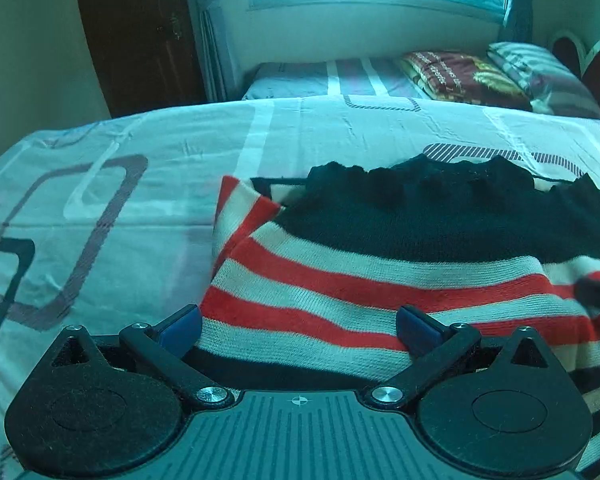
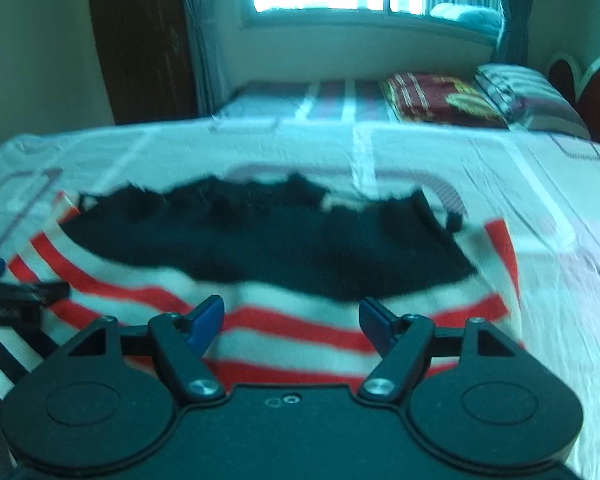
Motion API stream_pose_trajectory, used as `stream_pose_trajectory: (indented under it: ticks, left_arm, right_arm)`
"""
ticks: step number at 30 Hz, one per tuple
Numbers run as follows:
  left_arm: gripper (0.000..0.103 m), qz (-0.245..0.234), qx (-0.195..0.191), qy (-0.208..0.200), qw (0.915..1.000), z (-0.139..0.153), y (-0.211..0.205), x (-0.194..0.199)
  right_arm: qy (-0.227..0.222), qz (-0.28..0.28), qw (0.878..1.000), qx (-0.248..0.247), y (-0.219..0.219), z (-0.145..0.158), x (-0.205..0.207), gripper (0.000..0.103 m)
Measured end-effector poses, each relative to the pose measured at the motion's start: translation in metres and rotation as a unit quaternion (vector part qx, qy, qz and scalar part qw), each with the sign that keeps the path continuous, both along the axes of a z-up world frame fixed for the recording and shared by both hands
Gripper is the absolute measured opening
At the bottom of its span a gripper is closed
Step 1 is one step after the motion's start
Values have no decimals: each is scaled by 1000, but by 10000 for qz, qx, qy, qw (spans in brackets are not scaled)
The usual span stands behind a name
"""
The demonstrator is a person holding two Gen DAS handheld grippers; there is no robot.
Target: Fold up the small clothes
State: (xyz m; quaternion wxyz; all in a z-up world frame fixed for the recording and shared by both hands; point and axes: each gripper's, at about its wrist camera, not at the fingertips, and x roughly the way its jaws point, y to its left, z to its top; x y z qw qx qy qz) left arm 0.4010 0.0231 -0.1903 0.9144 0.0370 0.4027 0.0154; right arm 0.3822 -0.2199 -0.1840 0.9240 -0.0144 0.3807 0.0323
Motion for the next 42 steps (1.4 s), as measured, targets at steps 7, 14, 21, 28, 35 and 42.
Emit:
stream_pose_trajectory:
  ticks: [7, 14, 21, 28, 35, 42]
  left_arm:
    - [102, -161, -108, -25, 9998, 11, 5, -7]
    - [102, -461, -108, -28, 9989, 9, 5, -15]
    - [102, -516, -206, 24, 9985, 10, 10, -19]
    - [102, -515, -231, 82, 9984, 11, 13, -23]
    - [102, -507, -168, 81, 9985, 14, 14, -28]
    - [102, -416, -226, 84, 9988, 17, 19, -35]
  right_arm:
    - [-209, -231, 9993, 187, 6, 17, -13, 74]
    - [-224, -184, 9995, 128, 30, 21, -21, 74]
    - [-50, -256, 9996, 109, 39, 16, -21, 74]
    - [-87, -349, 9990, 276, 36, 20, -26, 74]
    - [-156, -384, 9986, 319, 36, 25, -30, 74]
    - [-217, -370, 9985, 353, 36, 29, -37, 74]
